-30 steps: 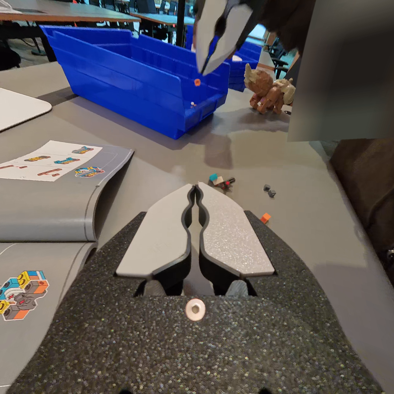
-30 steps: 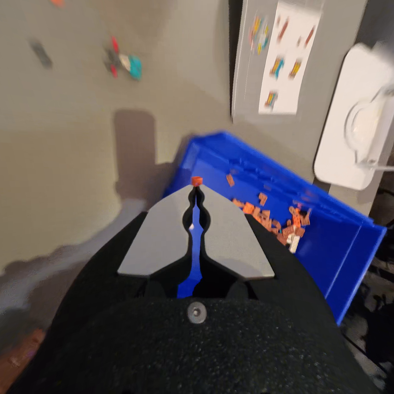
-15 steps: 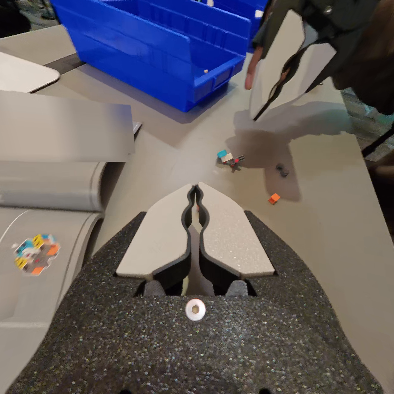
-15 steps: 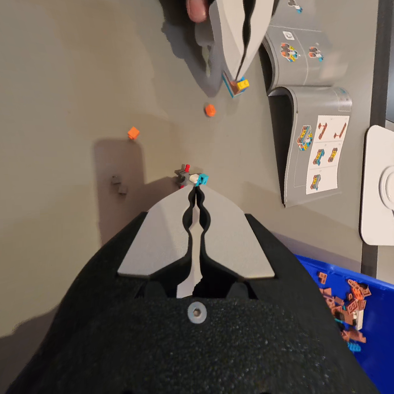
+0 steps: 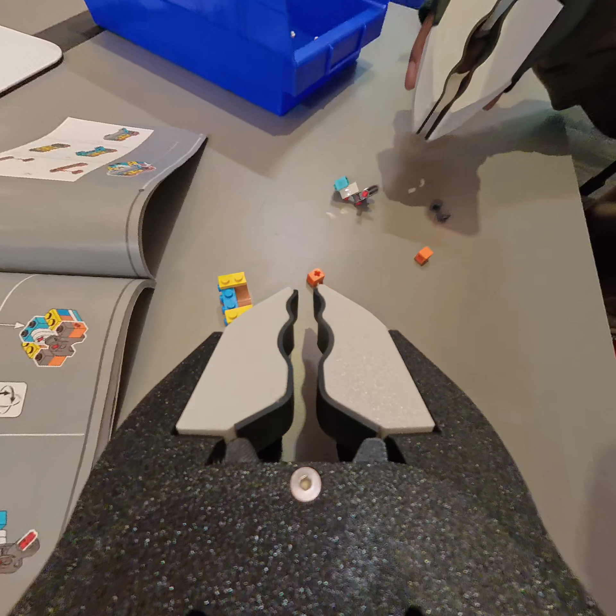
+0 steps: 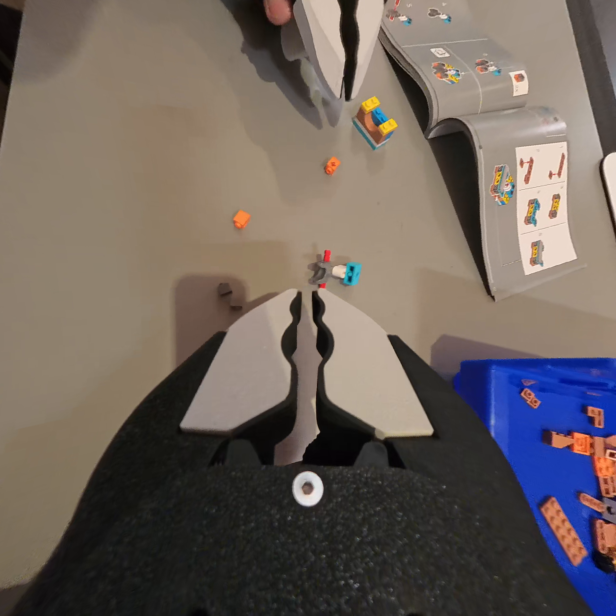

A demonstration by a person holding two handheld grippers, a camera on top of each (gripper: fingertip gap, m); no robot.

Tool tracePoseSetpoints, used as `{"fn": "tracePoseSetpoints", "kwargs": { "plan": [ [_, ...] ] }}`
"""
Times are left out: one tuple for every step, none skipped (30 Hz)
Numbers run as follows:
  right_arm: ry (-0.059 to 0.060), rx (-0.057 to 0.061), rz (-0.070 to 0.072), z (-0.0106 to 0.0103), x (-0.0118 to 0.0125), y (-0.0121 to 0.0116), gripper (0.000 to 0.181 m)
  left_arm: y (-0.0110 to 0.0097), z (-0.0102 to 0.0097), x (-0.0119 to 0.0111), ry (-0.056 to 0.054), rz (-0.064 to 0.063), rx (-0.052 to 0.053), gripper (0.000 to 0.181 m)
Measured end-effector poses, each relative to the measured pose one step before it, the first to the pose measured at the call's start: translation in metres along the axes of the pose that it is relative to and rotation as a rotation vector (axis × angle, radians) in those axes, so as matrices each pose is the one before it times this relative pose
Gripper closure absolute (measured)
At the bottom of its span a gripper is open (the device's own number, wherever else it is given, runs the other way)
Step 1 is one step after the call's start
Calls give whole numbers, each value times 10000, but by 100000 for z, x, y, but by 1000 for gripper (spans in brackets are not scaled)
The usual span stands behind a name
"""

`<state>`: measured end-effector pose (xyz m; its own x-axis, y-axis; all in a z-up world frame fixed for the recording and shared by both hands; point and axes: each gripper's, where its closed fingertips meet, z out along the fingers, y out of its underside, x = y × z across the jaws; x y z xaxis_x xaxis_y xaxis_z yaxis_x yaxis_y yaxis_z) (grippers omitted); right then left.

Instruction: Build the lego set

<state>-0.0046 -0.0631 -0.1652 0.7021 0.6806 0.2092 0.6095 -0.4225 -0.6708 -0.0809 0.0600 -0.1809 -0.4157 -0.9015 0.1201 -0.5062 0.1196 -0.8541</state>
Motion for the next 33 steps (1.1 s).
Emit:
{"fn": "tracePoseSetpoints", "kwargs": {
  "plan": [
    [-26, 72, 107, -58, -267, 136, 174, -61, 89, 275, 115, 74, 12, 172],
    [-34, 69, 135, -61, -261, 150, 174, 3, 97, 246, 98, 79, -28, 172],
    [-58, 84, 144, -55, -296, 149, 174, 43, 113, 178, 55, 82, -59, 171],
    [-56, 103, 141, -25, -299, 132, 173, 48, 110, 173, 56, 89, -65, 171],
    [-18, 93, 124, -4, -232, 146, 173, 9, 98, 184, 60, 85, -41, 170],
    [28, 49, 91, 14, -152, 197, 173, -16, 77, 174, 57, 74, -15, 170],
    [60, 26, 68, 25, -82, 216, 173, -22, 66, 140, 44, 67, -3, 170],
    [54, 48, 72, 15, -43, 180, 172, -42, 44, 108, 32, 56, 19, 170],
    [20, 88, 94, 17, -45, 106, 172, -93, 20, 75, 17, 25, 49, 169],
    [-5, 111, 101, 14, -63, 54, 172, -133, 39, 78, 30, -6, 75, 169],
    [-14, 116, 77, 17, -69, 29, 172, -167, 50, 91, 46, -31, 90, 169],
    [-18, 94, 48, 35, -79, 49, 172, -172, 89, 122, 62, -51, 83, 169],
    [-29, 59, 28, 50, -77, 85, 171, -164, 121, 150, 75, -53, 69, 169],
    [-43, 43, 19, 52, -78, 122, 171, -159, 156, 224, 96, -28, 53, 169],
    [-63, 43, 18, 58, -96, 118, 170, -140, 189, 317, 132, 2, 36, 168],
    [-75, 48, 21, 47, -83, 113, 170, -117, 219, 373, 143, 20, 19, 168],
    [-85, 52, 27, 59, -73, 116, 169, -100, 254, 380, 142, 28, -3, 168],
    [-96, 56, 27, 77, -88, 111, 169, -70, 271, 394, 144, 24, -31, 168],
    [-101, 58, 17, 96, -110, 102, 169, -31, 303, 405, 142, 37, -61, 168],
    [-94, 41, 6, 109, -116, 102, 168, -20, 307, 378, 129, 66, -75, 167],
    [-81, 20, 1, 149, -114, 110, 168, -10, 294, 369, 121, 91, -76, 167],
    [-89, 10, -10, 171, -152, 84, 168, -23, 278, 325, 109, 93, -73, 167],
    [-89, -27, -40, 180, -167, 76, 168, 8, 260, 282, 101, 83, -81, 167],
    [-38, -93, -88, 132, -118, 94, 168, 22, 213, 167, 54, 65, -83, 166],
    [-8, -65, -98, 103, -89, 28, 168, 40, 160, 61, 13, 38, -84, 166],
    [-29, -12, -74, 62, -114, -27, 168, 87, 98, 30, 9, 21, -93, 166],
    [-6, -39, -43, 59, -52, 24, 168, 65, 44, 17, 13, 4, -51, 166],
    [11, -62, -32, 61, -18, 65, 167, -19, -19, 18, 12, 3, 23, 165],
    [-2, -47, -36, 48, -44, 38, 167, -49, -60, 35, 26, 8, 58, 165],
    [-6, -27, -47, 55, -55, 3, 167, -36, -62, 85, 59, 9, 46, 165],
    [-21, -25, -47, 61, -81, -5, 167, 4, -44, 116, 79, 14, 16, 165],
    [-30, -37, -42, 65, -76, 15, 167, 67, -4, 183, 108, 36, -34, 165],
    [-19, -58, -39, 78, -65, 30, 167, 129, 49, 278, 153, 57, -91, 165]
  ]
}}
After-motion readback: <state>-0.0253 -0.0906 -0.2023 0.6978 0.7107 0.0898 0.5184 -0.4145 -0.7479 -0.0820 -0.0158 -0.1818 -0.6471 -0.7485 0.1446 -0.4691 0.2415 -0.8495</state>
